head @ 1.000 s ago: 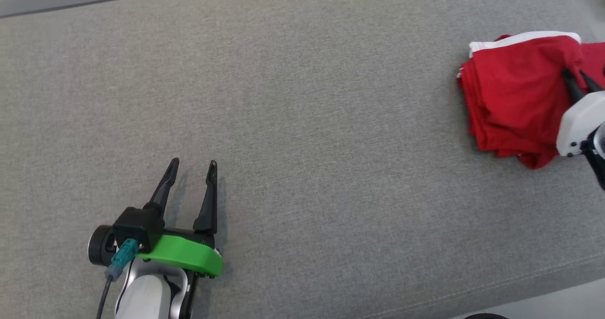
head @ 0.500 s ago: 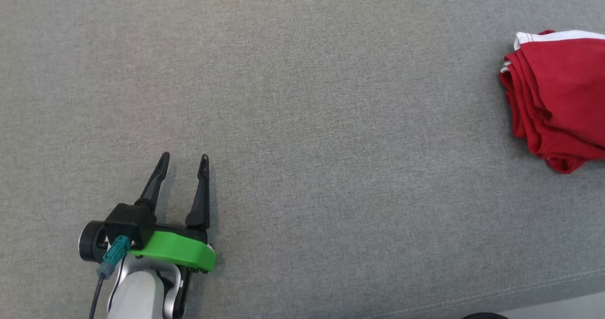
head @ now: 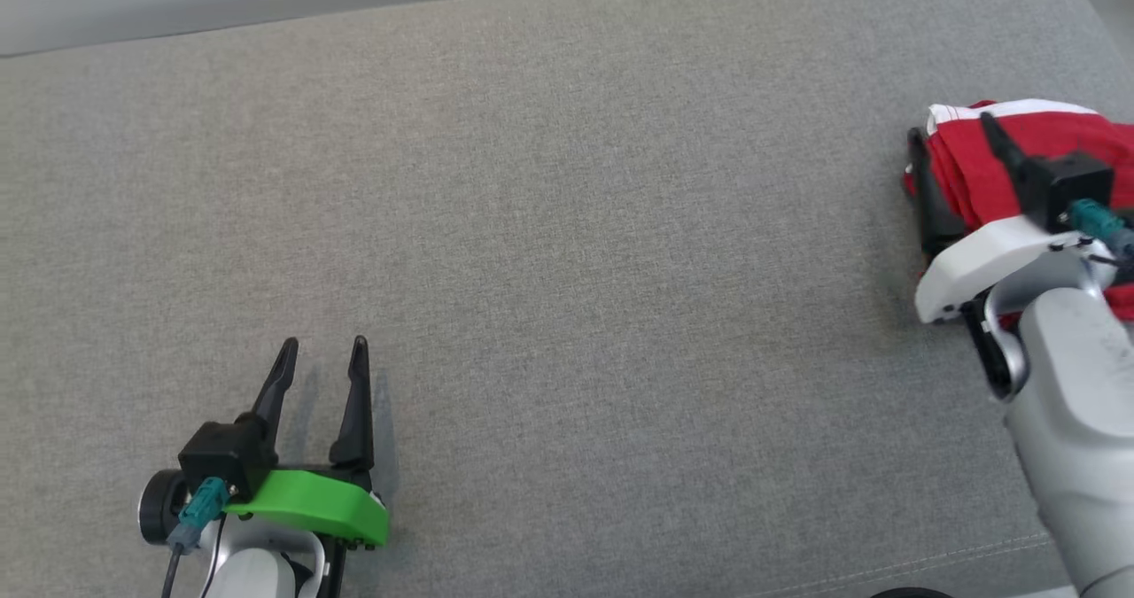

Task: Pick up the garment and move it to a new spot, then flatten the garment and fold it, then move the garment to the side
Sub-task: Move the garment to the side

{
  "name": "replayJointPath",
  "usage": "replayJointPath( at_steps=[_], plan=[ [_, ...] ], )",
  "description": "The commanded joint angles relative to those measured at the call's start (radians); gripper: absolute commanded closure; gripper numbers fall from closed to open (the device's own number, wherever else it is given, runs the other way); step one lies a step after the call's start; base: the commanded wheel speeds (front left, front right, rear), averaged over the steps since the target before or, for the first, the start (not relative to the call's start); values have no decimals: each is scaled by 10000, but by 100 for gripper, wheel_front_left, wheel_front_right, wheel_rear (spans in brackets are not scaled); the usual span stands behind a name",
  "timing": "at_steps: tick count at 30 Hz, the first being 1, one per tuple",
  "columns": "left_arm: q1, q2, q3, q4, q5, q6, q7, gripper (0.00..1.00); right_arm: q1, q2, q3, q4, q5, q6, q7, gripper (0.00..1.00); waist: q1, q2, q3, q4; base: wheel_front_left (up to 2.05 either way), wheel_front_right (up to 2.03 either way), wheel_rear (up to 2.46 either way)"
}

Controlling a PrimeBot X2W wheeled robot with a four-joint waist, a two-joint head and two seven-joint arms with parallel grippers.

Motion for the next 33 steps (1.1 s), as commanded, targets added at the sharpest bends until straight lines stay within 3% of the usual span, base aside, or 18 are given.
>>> replayJointPath(
  at_steps=[1, 7, 13, 33],
  plan=[
    [149, 43, 27, 88, -128, 14, 5, 0, 278, 163, -16, -237, 19, -16, -39, 0, -1, 0, -310, 126, 0, 0, 0],
    [419, 43, 104, 354, -145, 10, 5, 0, 1660, 1210, 31, -1119, 298, -16, -33, 0, -1, 0, -829, 358, 0, 0, 0],
    [781, 43, 213, 420, -192, 123, 4, 0, 2853, 1823, -33, -1365, 94, -15, -33, 0, -1, 0, -1291, 538, 0, 0, 0],
    [1610, 43, 642, 301, -331, 622, 4, 0, 4901, 2468, -601, -2841, -400, -16, -34, 0, -1, 0, -2381, 548, 0, 0, 0]
  ],
)
